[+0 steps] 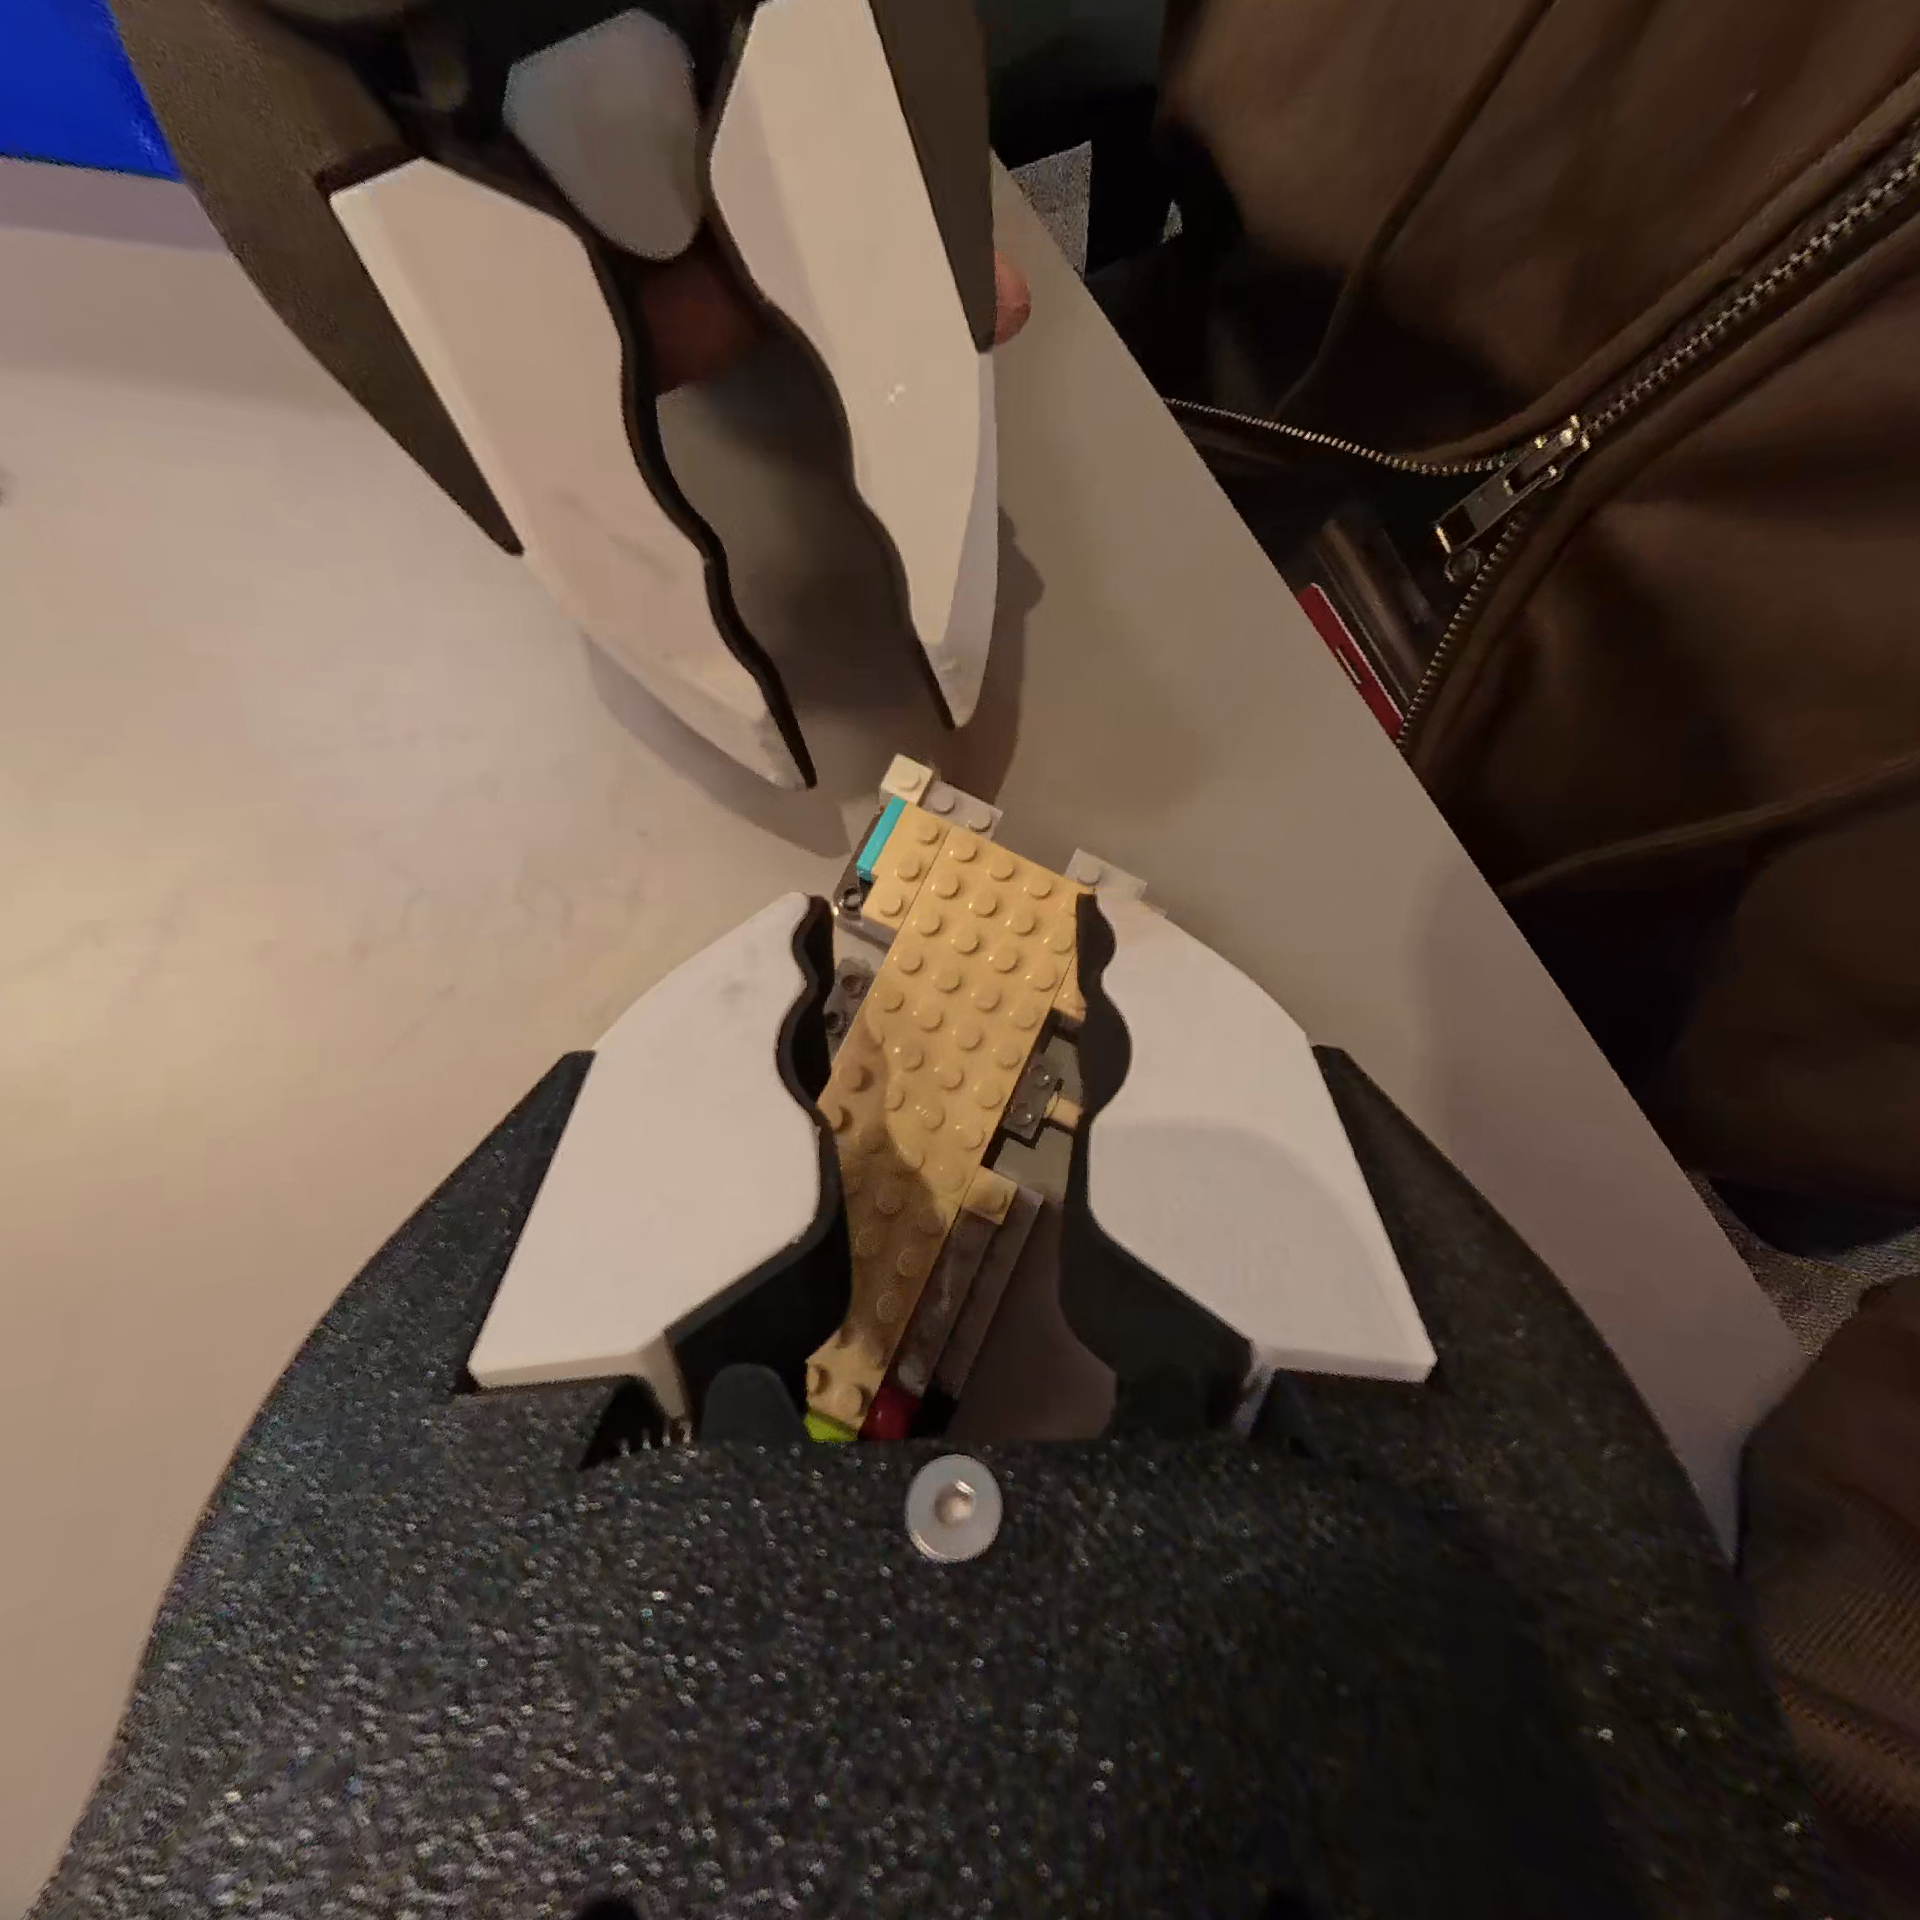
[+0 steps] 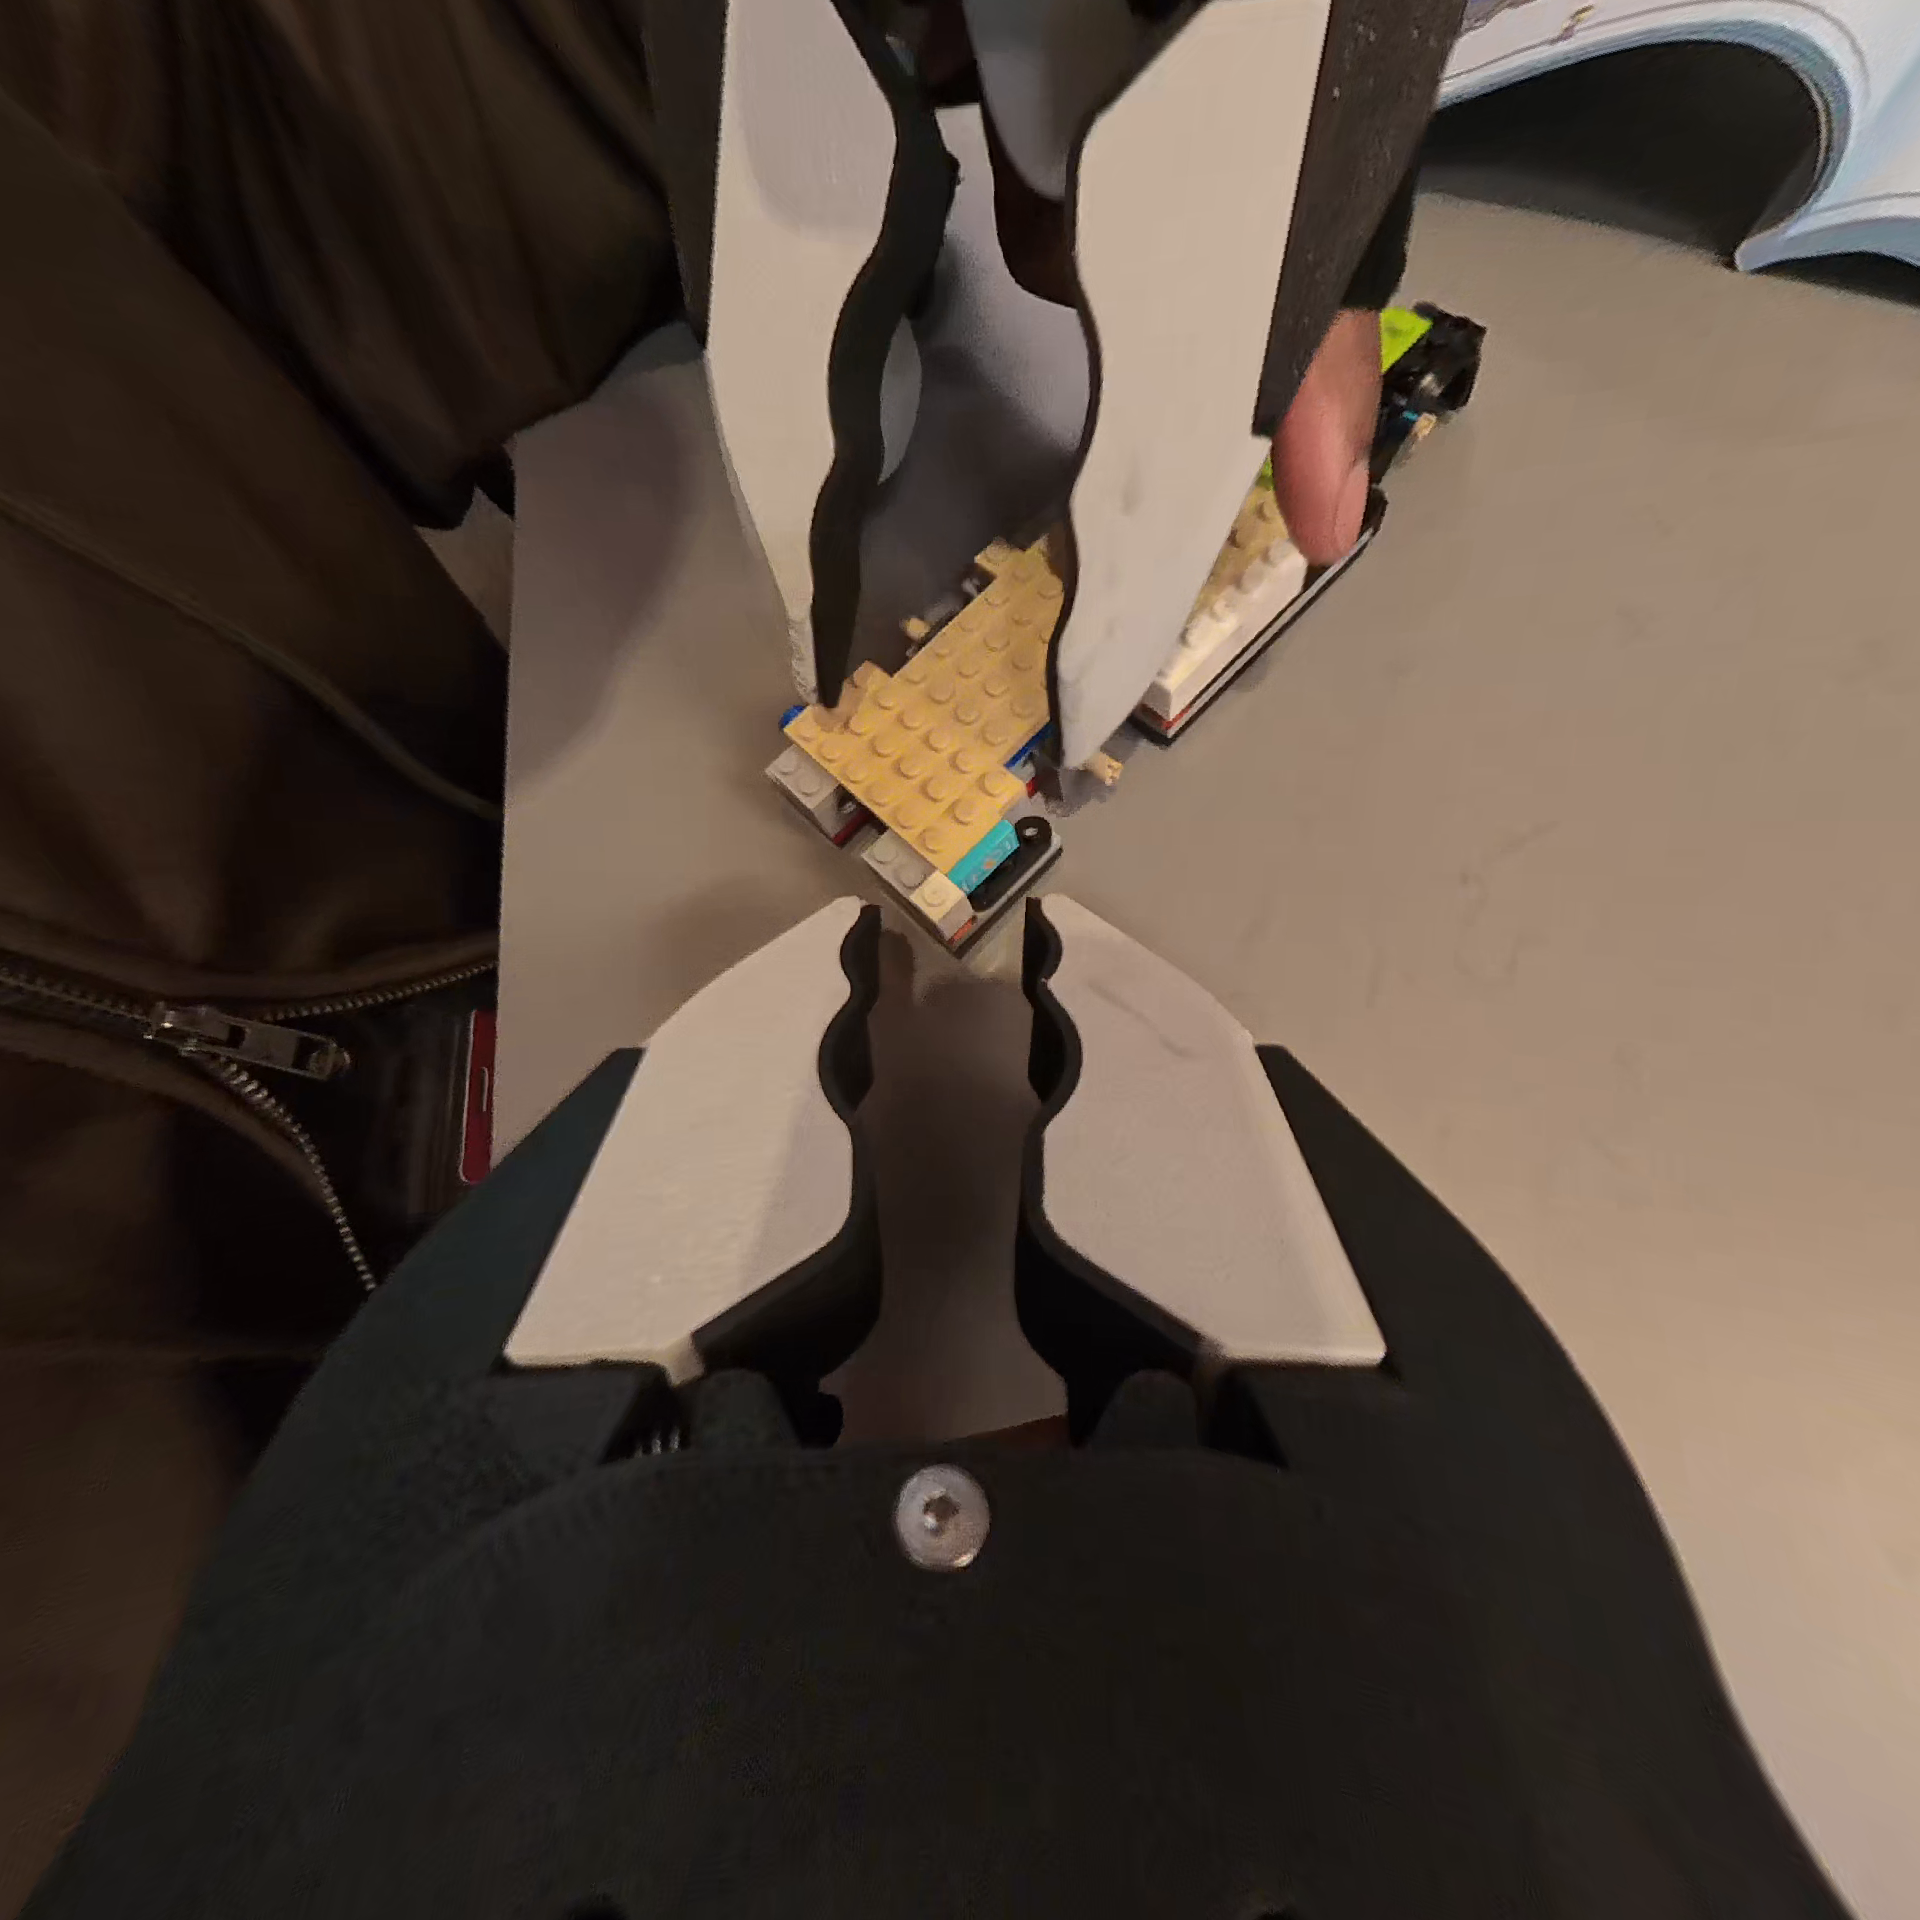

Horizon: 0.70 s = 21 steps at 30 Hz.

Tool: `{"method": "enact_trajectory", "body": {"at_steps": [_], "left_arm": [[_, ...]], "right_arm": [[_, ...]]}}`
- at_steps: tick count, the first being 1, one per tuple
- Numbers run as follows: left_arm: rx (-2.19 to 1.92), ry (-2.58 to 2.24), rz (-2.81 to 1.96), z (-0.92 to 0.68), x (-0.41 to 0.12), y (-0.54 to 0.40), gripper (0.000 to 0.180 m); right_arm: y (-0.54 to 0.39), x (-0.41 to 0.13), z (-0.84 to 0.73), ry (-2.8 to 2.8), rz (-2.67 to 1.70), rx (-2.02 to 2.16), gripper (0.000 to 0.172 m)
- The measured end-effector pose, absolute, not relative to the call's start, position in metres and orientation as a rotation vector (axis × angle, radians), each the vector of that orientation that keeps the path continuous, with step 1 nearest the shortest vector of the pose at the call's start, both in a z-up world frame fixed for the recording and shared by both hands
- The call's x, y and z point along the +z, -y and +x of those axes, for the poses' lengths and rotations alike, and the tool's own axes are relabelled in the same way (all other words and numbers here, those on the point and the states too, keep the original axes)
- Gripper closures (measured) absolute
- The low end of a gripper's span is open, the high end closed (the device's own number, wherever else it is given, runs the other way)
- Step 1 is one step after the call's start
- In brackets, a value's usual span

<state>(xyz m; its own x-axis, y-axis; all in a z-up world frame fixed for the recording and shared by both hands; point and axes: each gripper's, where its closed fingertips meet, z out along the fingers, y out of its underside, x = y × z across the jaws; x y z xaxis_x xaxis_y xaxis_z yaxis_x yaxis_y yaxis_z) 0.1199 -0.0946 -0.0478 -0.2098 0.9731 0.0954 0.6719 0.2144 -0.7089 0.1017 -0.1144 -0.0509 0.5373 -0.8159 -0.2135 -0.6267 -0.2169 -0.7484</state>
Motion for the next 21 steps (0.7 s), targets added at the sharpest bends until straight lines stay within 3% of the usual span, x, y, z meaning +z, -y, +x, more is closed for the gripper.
{"method": "enact_trajectory", "body": {"at_steps": [5,10,21], "left_arm": [[0.7,1.968,-1.52,0.116,-0.053,0.094,0.136],[0.714,1.995,-1.517,0.116,-0.055,0.099,0.139],[0.769,2.005,-1.518,0.118,-0.055,0.103,0.141]], "right_arm": [[0.106,-0.06,0.102,-1.125,-2.02,-0.284,0.147],[0.105,-0.063,0.107,-1.117,-2.042,-0.331,0.16],[0.112,-0.063,0.108,-1.009,-2.108,-0.508,0.161]]}}
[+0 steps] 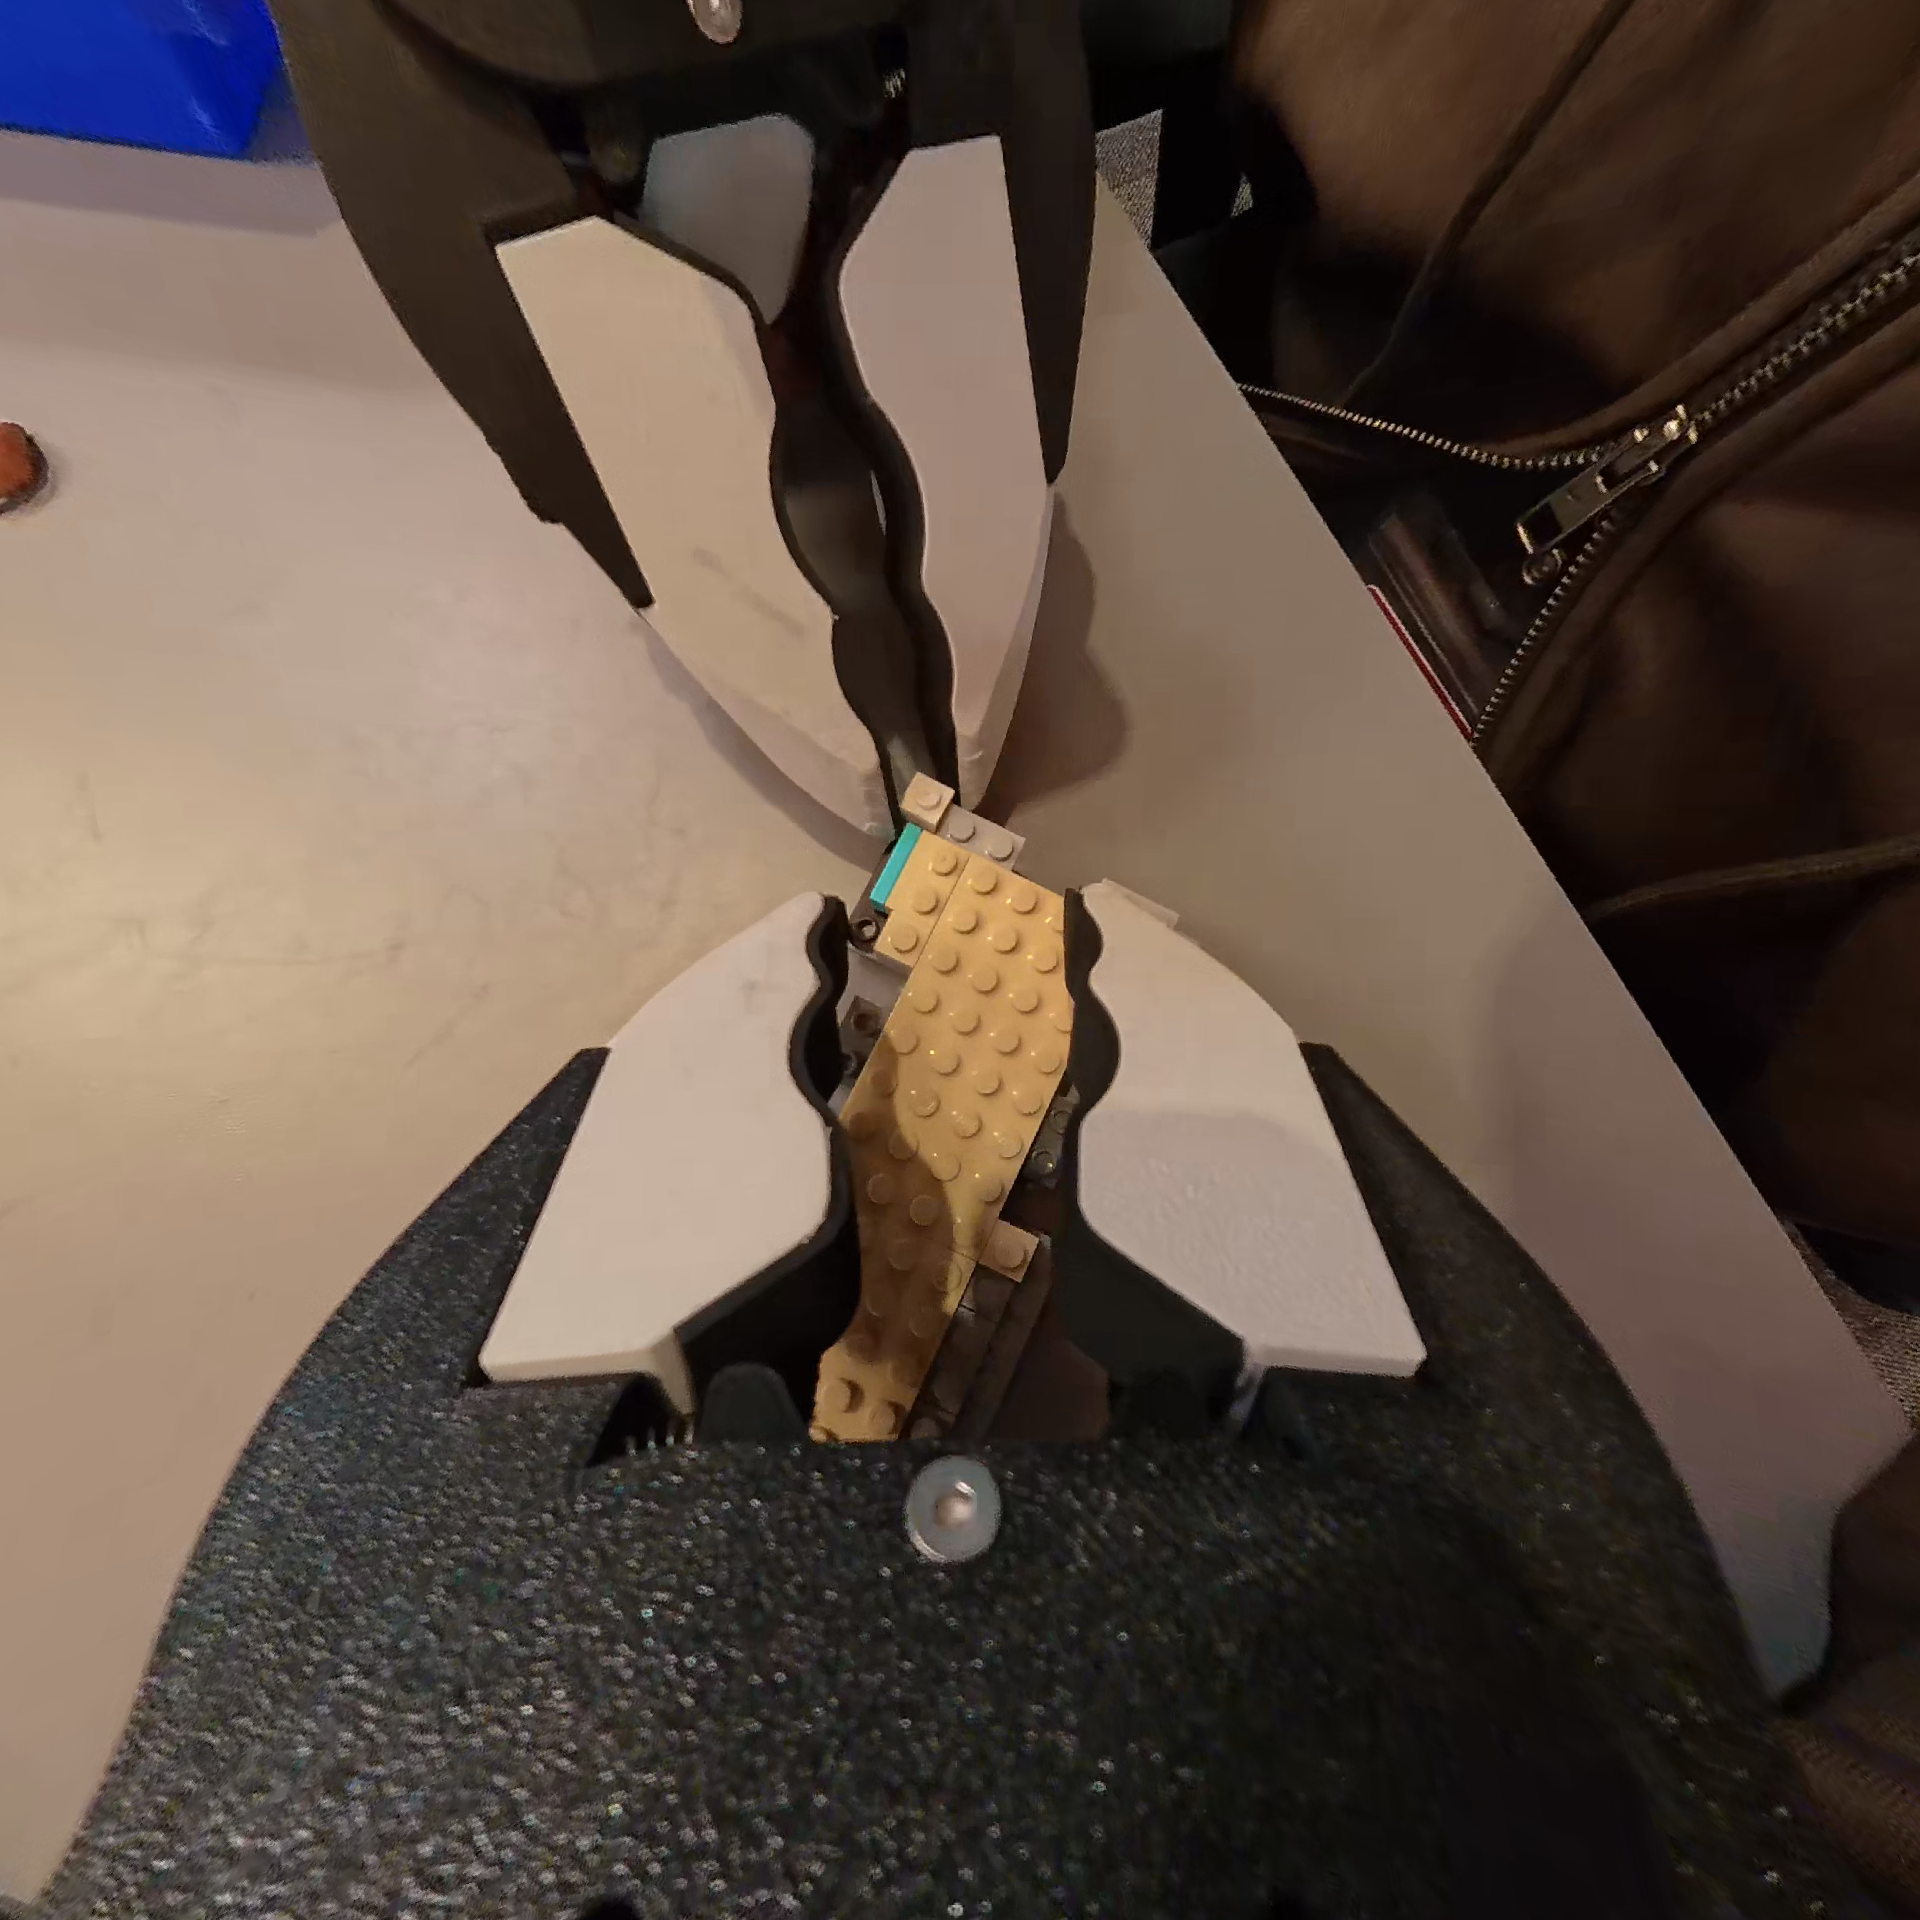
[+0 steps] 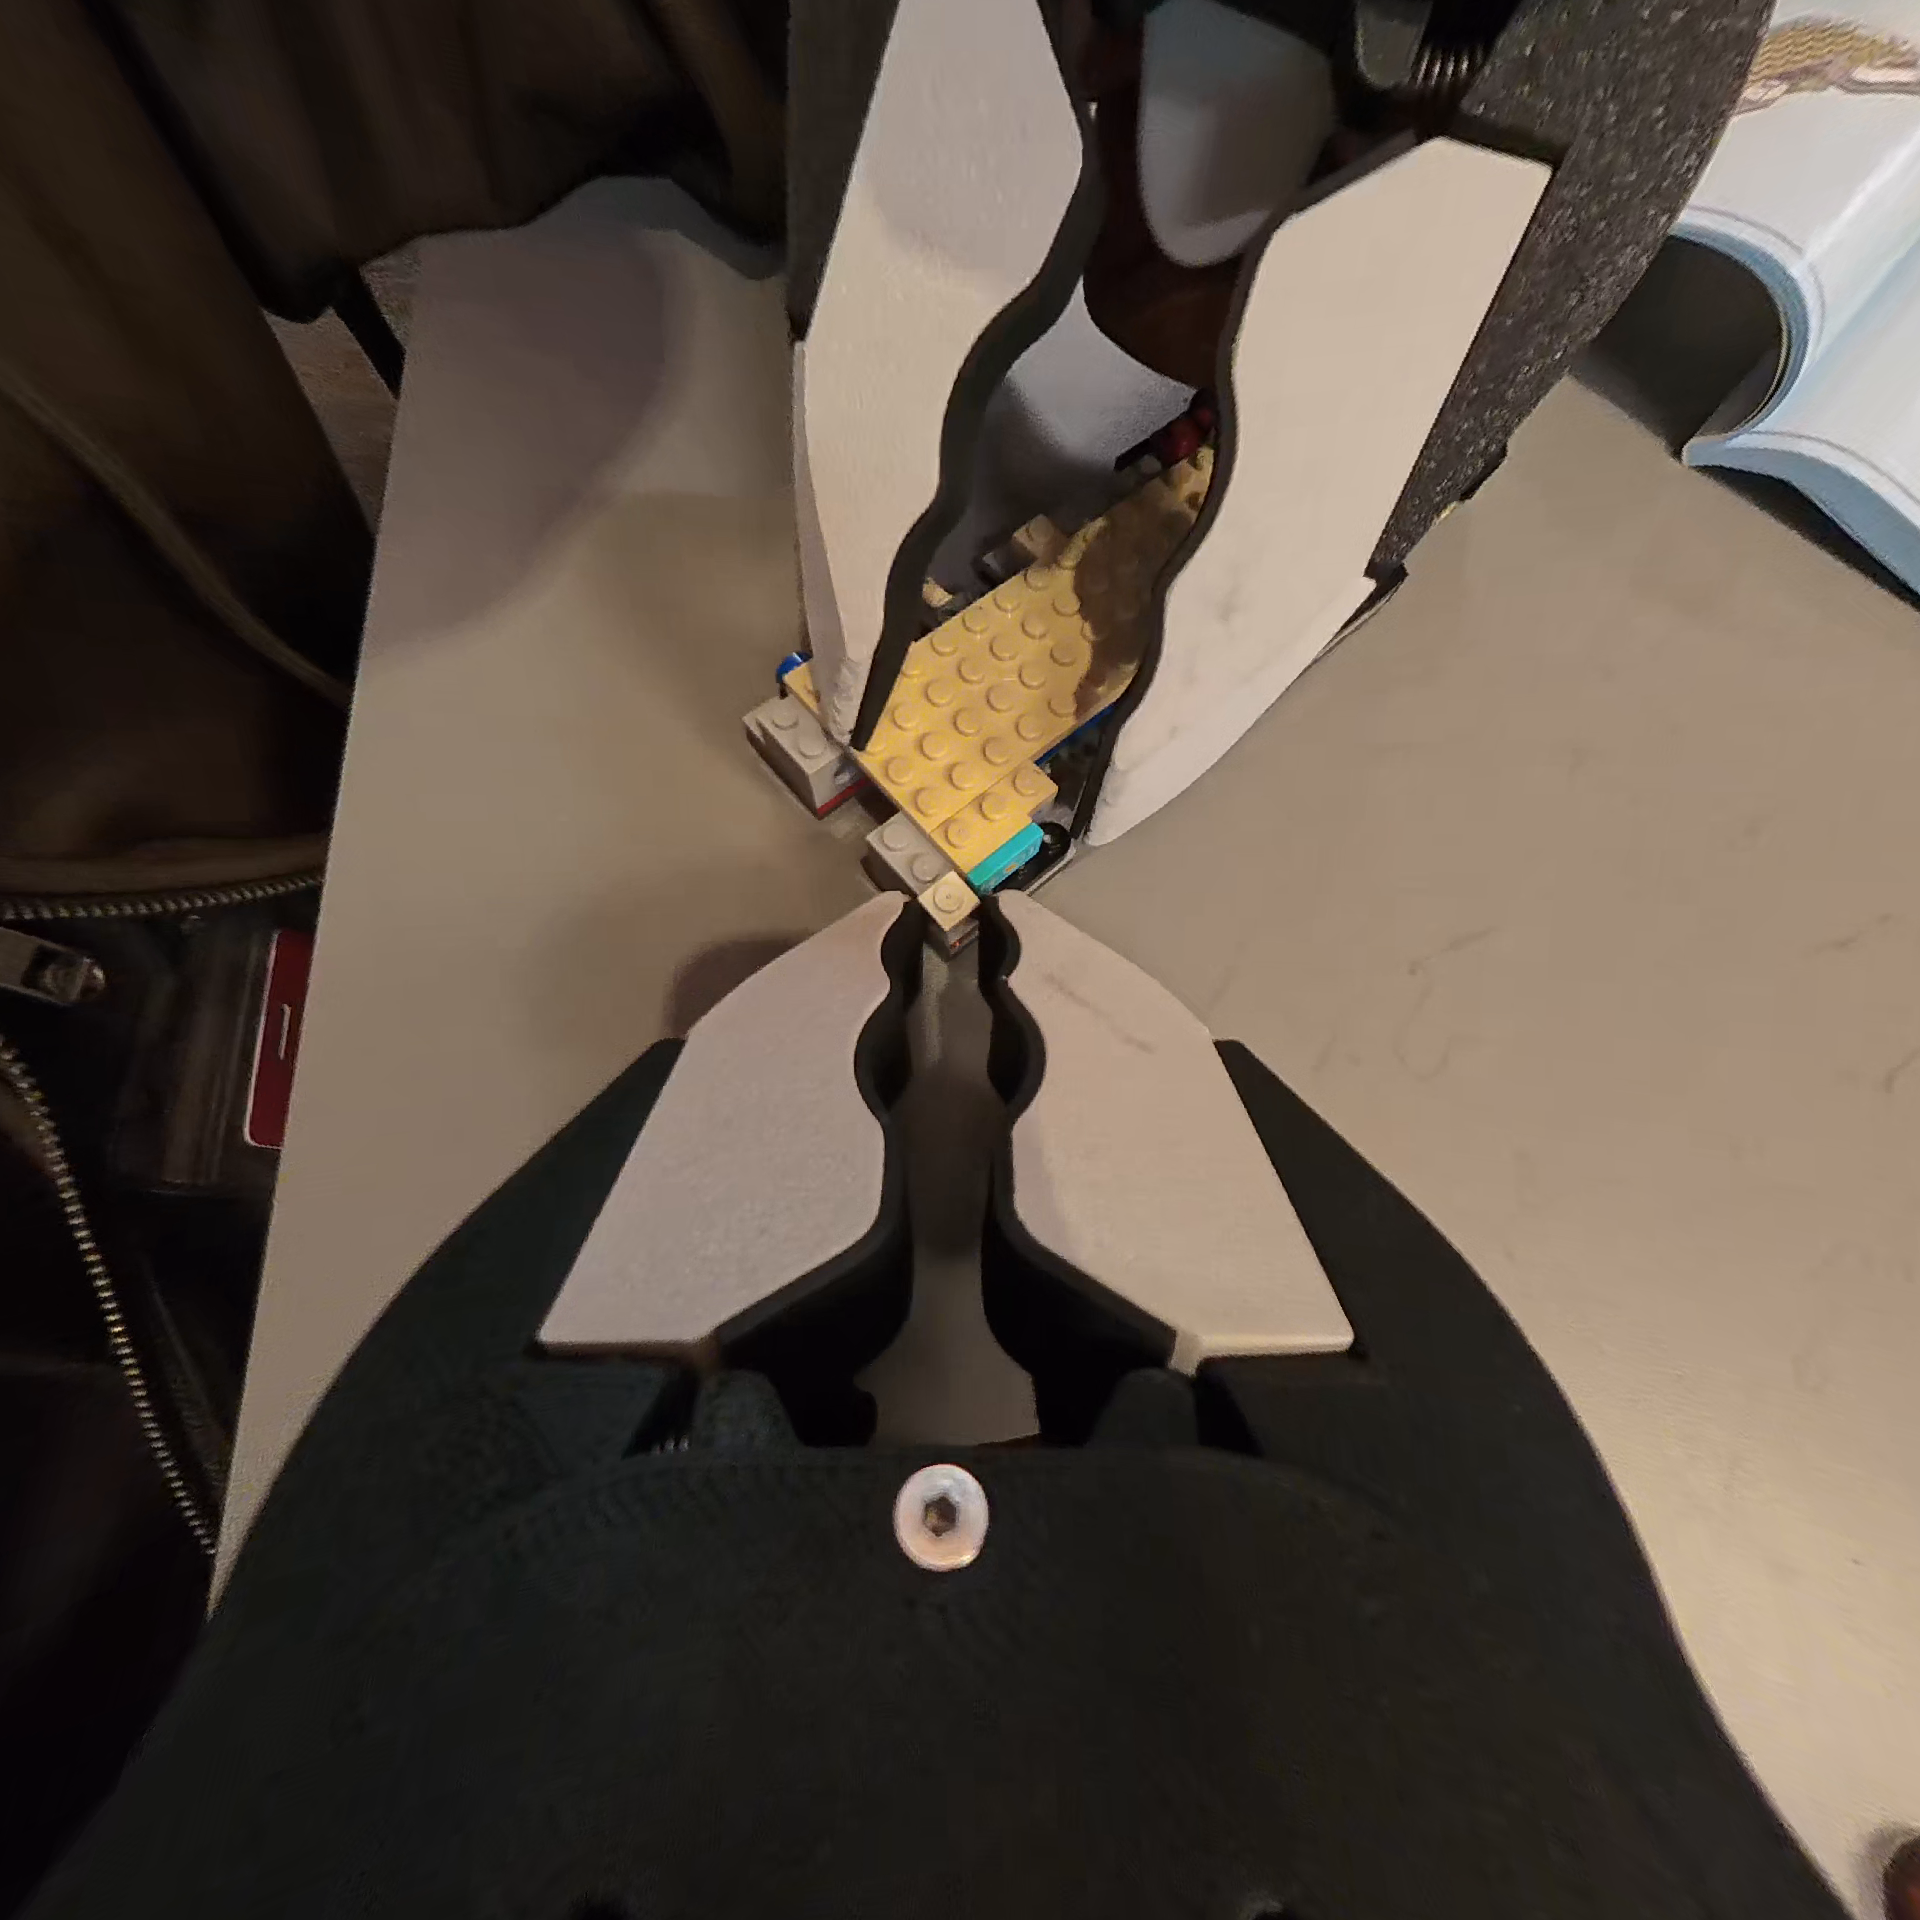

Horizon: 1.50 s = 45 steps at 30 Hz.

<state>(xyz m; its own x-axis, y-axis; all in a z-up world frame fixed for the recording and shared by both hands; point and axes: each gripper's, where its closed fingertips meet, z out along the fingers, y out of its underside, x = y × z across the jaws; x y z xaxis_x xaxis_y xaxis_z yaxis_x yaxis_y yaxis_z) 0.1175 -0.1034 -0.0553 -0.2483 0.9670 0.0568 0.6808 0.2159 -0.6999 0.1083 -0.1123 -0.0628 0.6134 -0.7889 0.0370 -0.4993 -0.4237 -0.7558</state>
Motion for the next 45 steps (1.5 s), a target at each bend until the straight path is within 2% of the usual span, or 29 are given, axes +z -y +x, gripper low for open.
{"method": "enact_trajectory", "body": {"at_steps": [12,20,24,28,35,38,45], "left_arm": [[0.774,2.011,-1.493,0.12,-0.054,0.105,0.147],[0.747,2.017,-1.376,0.121,-0.047,0.11,0.146],[0.859,1.958,-1.207,0.122,-0.022,0.122,0.146],[0.931,1.858,-1.042,0.125,0.003,0.128,0.146],[0.97,1.803,-0.711,0.154,0.024,0.148,0.154],[0.997,1.755,-0.576,0.168,0.034,0.156,0.16],[1.014,1.773,-0.347,0.195,0.034,0.172,0.16]], "right_arm": [[0.119,-0.059,0.102,-0.911,-2.147,-0.67,0.162],[0.125,-0.038,0.109,-1.0,-1.899,-0.452,0.161],[0.127,-0.012,0.12,-0.992,-1.645,-0.303,0.161],[0.128,0.0,0.131,-0.962,-1.572,-0.245,0.161],[0.138,0.023,0.164,-0.907,-1.636,-0.463,0.161],[0.149,0.034,0.18,-0.889,-1.695,-0.627,0.161],[0.171,0.034,0.212,-0.849,-1.831,-1.151,0.161]]}}
